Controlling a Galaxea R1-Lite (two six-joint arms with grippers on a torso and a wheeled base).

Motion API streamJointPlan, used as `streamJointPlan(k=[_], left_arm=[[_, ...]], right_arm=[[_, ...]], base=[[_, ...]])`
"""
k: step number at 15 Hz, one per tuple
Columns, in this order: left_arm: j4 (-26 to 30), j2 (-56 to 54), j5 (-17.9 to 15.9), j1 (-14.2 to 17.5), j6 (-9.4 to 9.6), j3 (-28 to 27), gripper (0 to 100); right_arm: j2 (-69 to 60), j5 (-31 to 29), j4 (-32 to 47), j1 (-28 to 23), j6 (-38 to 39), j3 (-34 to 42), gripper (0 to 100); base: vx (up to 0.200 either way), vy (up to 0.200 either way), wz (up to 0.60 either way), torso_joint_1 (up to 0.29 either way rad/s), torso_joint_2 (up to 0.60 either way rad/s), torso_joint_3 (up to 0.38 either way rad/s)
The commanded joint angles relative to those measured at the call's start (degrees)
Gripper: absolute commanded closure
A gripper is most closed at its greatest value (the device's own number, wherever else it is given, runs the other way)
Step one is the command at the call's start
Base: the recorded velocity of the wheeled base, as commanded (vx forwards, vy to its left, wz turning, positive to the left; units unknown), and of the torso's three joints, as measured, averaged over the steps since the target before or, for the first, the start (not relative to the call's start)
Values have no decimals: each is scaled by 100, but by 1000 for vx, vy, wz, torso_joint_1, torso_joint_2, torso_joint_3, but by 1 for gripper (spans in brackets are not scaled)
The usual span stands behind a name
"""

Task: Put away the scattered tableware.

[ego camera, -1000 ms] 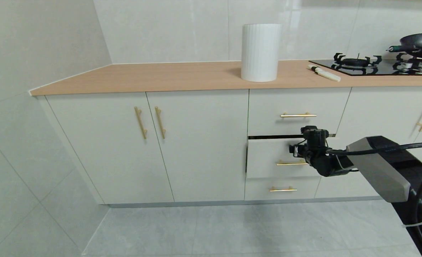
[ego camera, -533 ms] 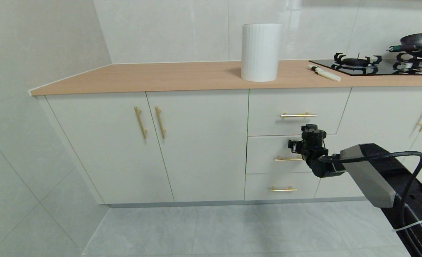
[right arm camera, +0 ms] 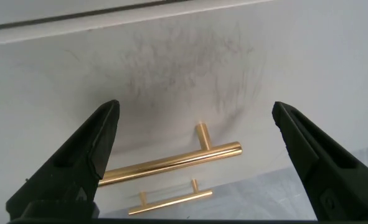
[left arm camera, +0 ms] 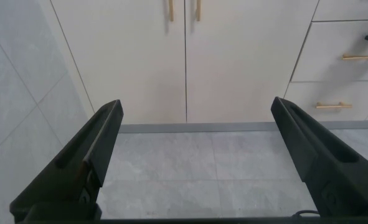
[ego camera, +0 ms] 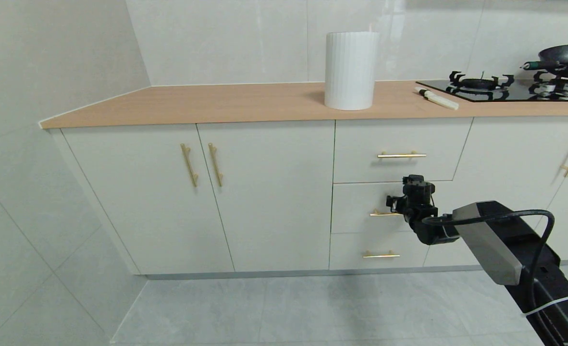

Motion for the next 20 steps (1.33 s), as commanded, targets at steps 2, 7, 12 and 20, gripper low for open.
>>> streamJointPlan(k=[2, 7, 12, 20], left_arm=[[2, 0, 4, 1, -1, 0, 0], [2, 0, 4, 1, -1, 0, 0], [2, 0, 4, 1, -1, 0, 0], [2, 0, 4, 1, -1, 0, 0]], right_arm=[[18, 32, 4, 4, -3, 1, 0], [10, 111, -585, -84, 32, 1, 0], [-8, 208, -673, -137, 32, 1, 0], [-1871, -522, -2229, -119, -91, 2118, 0]], base=[[0, 0, 0, 0, 0, 0], [0, 0, 0, 0, 0, 0], [0, 0, 0, 0, 0, 0], [0, 0, 0, 0, 0, 0]])
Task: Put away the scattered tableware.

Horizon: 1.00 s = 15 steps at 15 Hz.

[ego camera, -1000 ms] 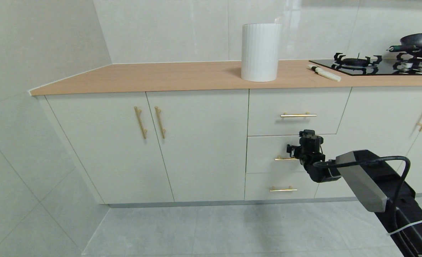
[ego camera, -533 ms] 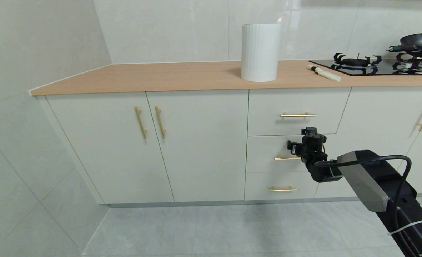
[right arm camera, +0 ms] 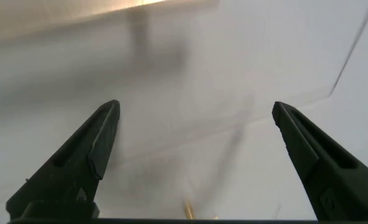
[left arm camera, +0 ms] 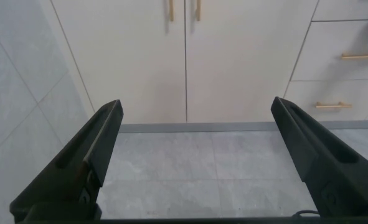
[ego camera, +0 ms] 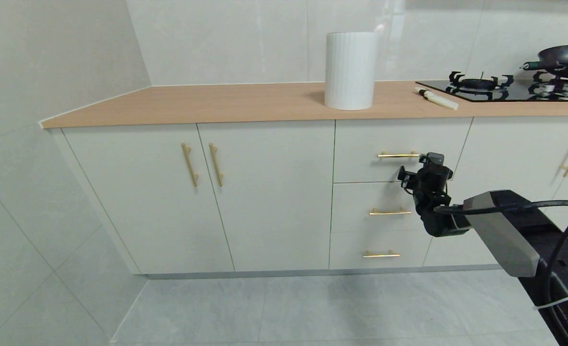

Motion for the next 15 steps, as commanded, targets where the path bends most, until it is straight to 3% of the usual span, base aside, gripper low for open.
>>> streamJointPlan(k=[1, 2, 7, 11, 15], left_arm=[[0, 0, 2, 1, -1, 0, 0], [0, 0, 2, 1, -1, 0, 0], [0, 0, 2, 1, -1, 0, 0], [0, 0, 2, 1, -1, 0, 0], [0, 0, 2, 1, -1, 0, 0]], right_arm=[[-1617, 241, -550, 9, -8, 2094, 0], [-2320, 548, -805, 9, -8, 3105, 0], [-5036, 671, -1192, 9, -34, 6418, 0], [-7181, 662, -1165, 9, -702, 8149, 0], [-9413, 627, -673, 9, -1001, 9151, 0]], base=[[0, 0, 0, 0, 0, 0], [0, 0, 0, 0, 0, 0], [0, 0, 0, 0, 0, 0], [0, 0, 0, 0, 0, 0], [0, 0, 0, 0, 0, 0]])
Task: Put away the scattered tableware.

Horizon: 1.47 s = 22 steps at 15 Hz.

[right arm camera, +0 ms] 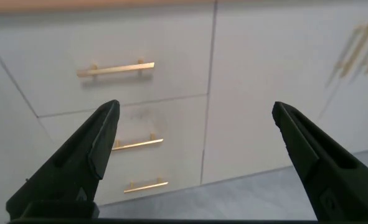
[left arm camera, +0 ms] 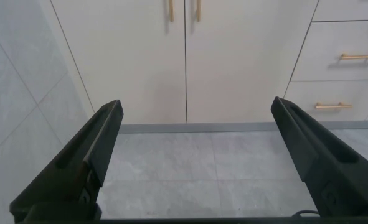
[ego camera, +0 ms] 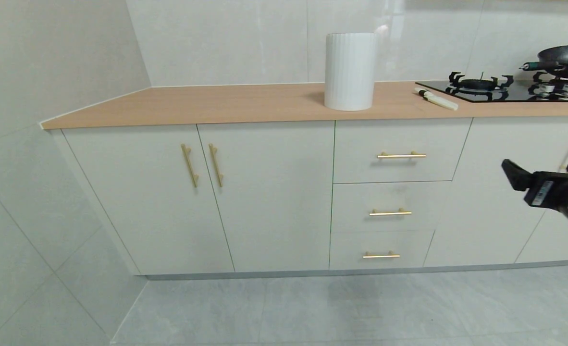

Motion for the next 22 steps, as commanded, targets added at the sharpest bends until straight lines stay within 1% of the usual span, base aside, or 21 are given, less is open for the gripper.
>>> streamJointPlan(k=[1, 2, 5, 6, 7, 8, 9, 11, 12, 13, 16, 17, 18, 20, 21, 22], left_arm=[[0, 0, 4, 1, -1, 0, 0], [0, 0, 4, 1, -1, 0, 0], [0, 0, 4, 1, -1, 0, 0], [0, 0, 4, 1, -1, 0, 0], [0, 0, 4, 1, -1, 0, 0], [0, 0, 4, 1, -1, 0, 0], [0, 0, 4, 1, -1, 0, 0], [0, 0, 4, 1, -1, 0, 0], [0, 0, 4, 1, -1, 0, 0], [0, 0, 4, 1, -1, 0, 0], [0, 0, 4, 1, -1, 0, 0], [0, 0, 4, 1, -1, 0, 0], [0, 0, 4, 1, -1, 0, 0], [0, 0, 4, 1, -1, 0, 0], [0, 0, 4, 1, -1, 0, 0], [0, 0, 4, 1, -1, 0, 0]], right_arm=[[-2548, -10, 780, 0, -314, 939, 0], [-3242, -10, 1422, 0, -393, 1000, 0], [-5413, -19, 3927, -8, -885, 807, 0], [-6108, -28, 4770, -26, -1105, 737, 0], [-6749, -37, 5447, -35, -1439, 719, 0], [-7233, -45, 5904, -123, -1747, 719, 0], [-7531, -89, 6168, -290, -1896, 684, 0], [-7892, -151, 6344, -501, -1931, 719, 0], [-8164, -89, 6440, -615, -1923, 825, 0], [-8199, -125, 6458, -624, -1870, 1097, 0], [-8199, -10, 5922, -624, -1342, 1739, 0], [-8199, 737, 5755, -624, -885, 2178, 0], [-8199, 1150, 5649, -624, -490, 2477, 0], [-8199, 1405, 6133, -624, 29, 2486, 0], [-8199, 1554, 6221, -624, 187, 2486, 0], [-8199, 1765, 6221, -624, 160, 2486, 0]], base=[[0, 0, 0, 0, 0, 0], [0, 0, 0, 0, 0, 0], [0, 0, 0, 0, 0, 0], [0, 0, 0, 0, 0, 0], [0, 0, 0, 0, 0, 0], [0, 0, 0, 0, 0, 0], [0, 0, 0, 0, 0, 0], [0, 0, 0, 0, 0, 0], [0, 0, 0, 0, 0, 0], [0, 0, 0, 0, 0, 0], [0, 0, 0, 0, 0, 0], [0, 0, 0, 0, 0, 0], [0, 0, 0, 0, 0, 0], [0, 0, 0, 0, 0, 0], [0, 0, 0, 0, 0, 0], [0, 0, 0, 0, 0, 0]])
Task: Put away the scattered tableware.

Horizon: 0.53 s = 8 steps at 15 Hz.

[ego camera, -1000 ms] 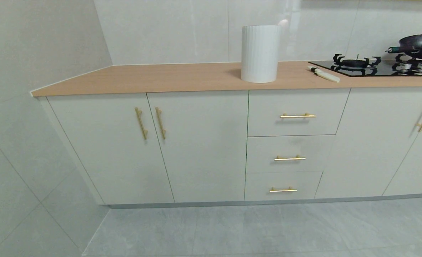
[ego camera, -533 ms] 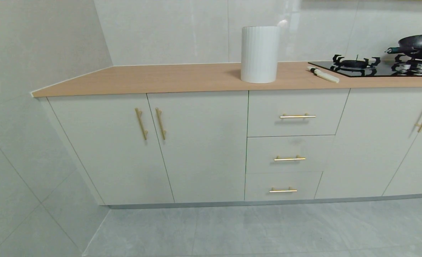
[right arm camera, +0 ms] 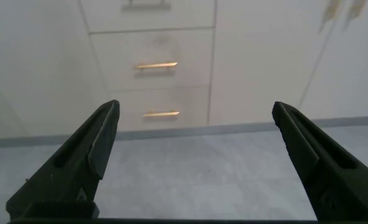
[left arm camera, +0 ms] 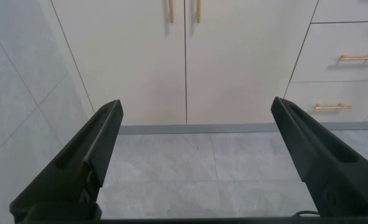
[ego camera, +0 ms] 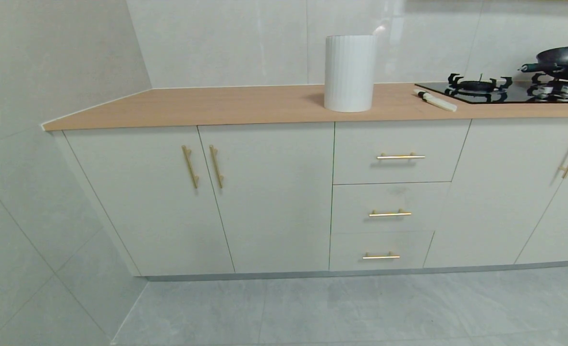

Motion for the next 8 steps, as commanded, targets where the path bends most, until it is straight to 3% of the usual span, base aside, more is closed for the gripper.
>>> streamJointPlan(k=[1, 8], left_arm=[[0, 0, 4, 1, -1, 0, 0], [8, 0, 4, 1, 17, 0, 0]], right_arm=[[22, 110, 27, 2, -42, 40, 0], [13, 110, 18, 2, -33, 40, 0]], base=[[0, 0, 0, 0, 0, 0], [0, 0, 0, 0, 0, 0]])
